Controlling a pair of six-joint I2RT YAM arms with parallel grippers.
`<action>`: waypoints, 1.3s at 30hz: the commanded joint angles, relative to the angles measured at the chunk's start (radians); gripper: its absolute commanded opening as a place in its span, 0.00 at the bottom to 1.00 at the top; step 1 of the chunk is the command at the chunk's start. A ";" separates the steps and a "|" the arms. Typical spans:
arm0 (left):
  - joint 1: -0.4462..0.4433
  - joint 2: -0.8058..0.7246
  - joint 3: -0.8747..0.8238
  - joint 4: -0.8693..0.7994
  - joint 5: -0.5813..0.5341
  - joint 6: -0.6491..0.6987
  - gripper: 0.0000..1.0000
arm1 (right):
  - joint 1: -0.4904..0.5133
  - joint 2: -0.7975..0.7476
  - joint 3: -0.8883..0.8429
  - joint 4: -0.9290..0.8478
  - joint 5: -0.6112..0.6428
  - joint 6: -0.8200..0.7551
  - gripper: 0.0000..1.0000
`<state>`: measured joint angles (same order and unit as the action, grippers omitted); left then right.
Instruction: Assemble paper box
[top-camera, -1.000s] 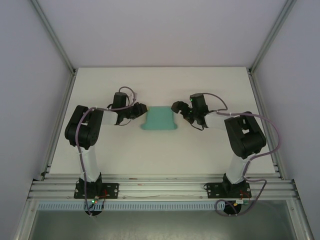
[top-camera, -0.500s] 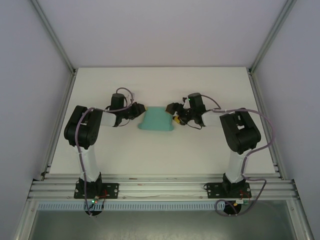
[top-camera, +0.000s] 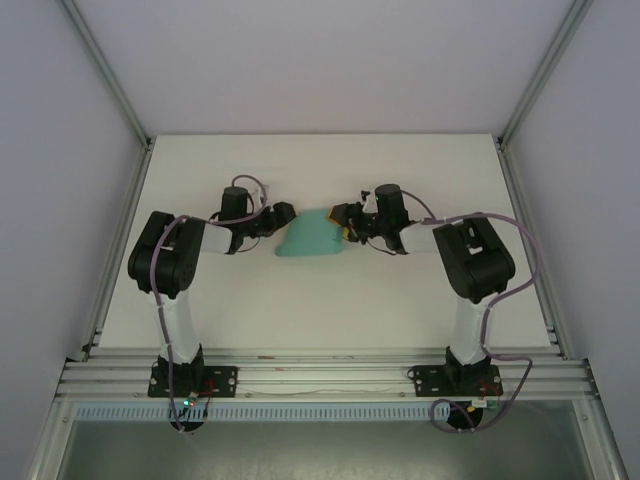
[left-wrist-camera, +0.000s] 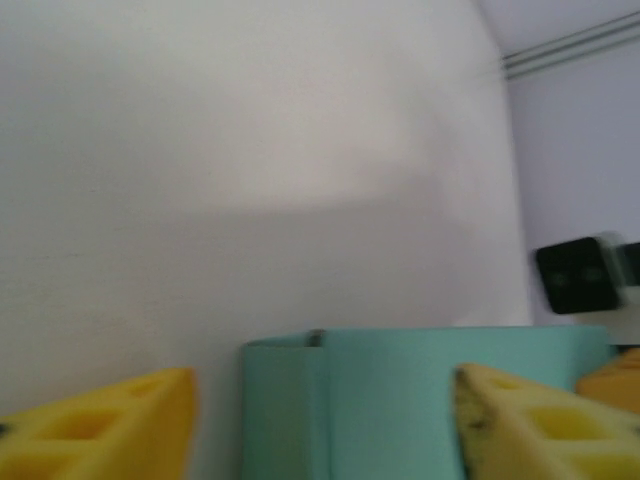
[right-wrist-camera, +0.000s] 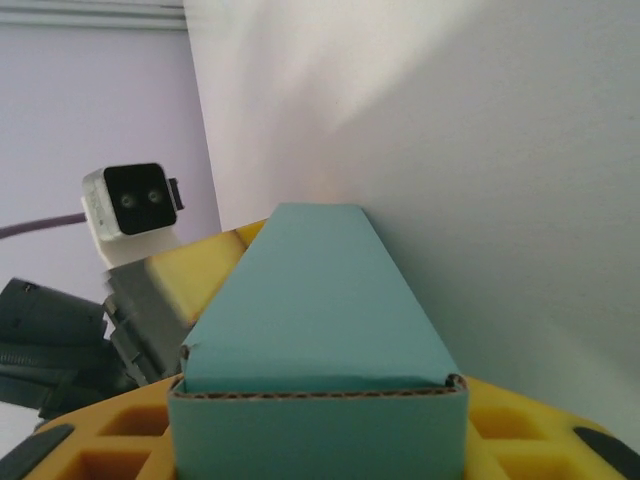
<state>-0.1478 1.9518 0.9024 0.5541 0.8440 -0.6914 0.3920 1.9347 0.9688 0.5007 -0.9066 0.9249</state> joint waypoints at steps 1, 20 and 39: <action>0.004 -0.100 0.047 -0.039 -0.043 0.110 1.00 | -0.007 -0.085 0.022 -0.053 0.031 0.015 0.41; -0.295 -0.334 0.361 -1.020 -0.320 1.637 1.00 | -0.157 -0.129 0.238 -0.648 -0.232 0.345 0.33; -0.360 -0.257 0.359 -0.863 -0.646 1.721 0.87 | -0.136 -0.118 0.193 -0.471 -0.338 0.595 0.34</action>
<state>-0.5106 1.6840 1.2621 -0.3546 0.2756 1.0157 0.2344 1.8259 1.1576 -0.0246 -1.1484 1.4792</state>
